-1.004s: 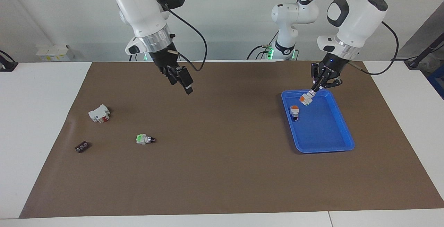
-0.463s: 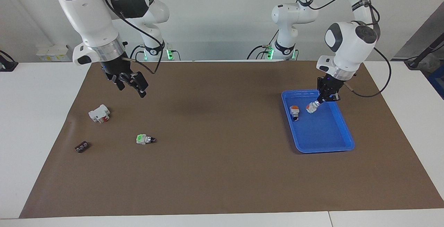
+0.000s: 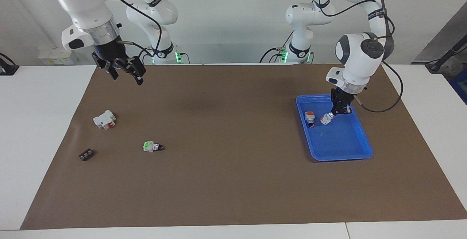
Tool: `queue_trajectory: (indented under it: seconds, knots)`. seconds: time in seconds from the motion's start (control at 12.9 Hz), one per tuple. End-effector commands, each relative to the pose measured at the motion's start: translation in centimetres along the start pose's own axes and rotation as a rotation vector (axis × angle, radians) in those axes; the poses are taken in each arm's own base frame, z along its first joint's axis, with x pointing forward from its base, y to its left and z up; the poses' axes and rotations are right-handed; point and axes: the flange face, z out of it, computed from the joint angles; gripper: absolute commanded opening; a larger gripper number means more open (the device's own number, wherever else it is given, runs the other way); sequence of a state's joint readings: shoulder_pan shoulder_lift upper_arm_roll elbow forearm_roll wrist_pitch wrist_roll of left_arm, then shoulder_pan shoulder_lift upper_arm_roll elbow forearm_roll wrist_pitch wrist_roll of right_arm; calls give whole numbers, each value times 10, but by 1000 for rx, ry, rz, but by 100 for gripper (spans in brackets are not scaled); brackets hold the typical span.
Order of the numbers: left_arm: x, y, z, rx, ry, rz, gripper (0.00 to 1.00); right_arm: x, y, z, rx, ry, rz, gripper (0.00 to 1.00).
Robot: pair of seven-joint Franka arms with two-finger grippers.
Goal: Turn and place switch with both arms
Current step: 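Lower the switch into the blue tray and open the left gripper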
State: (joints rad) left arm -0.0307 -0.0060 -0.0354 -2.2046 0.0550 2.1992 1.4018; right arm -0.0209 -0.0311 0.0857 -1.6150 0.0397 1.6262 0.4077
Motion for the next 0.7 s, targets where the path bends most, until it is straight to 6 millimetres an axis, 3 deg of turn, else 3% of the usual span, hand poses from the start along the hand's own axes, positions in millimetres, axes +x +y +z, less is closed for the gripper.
queue_trajectory:
  seconds: [0.0,0.08,0.15,0.23,0.31,0.62]
  knots:
    - [8,-2,-8,-4,-20,25,31,-8,5,8,-3,-2,-18,100]
    - [9,-3,-12,4,-19,3,33,-8,3,7,9,-5,-17,100]
    - [8,-3,-18,13,-17,-40,48,-7,5,7,13,-6,-14,100]
    - [9,-1,-23,15,-17,-91,77,-7,5,8,13,-8,-14,100]
    - [9,1,-30,24,-16,-167,100,-7,7,8,13,-8,-10,100]
    - [3,23,-55,-18,-38,-494,100,-4,10,6,13,-2,-6,100]
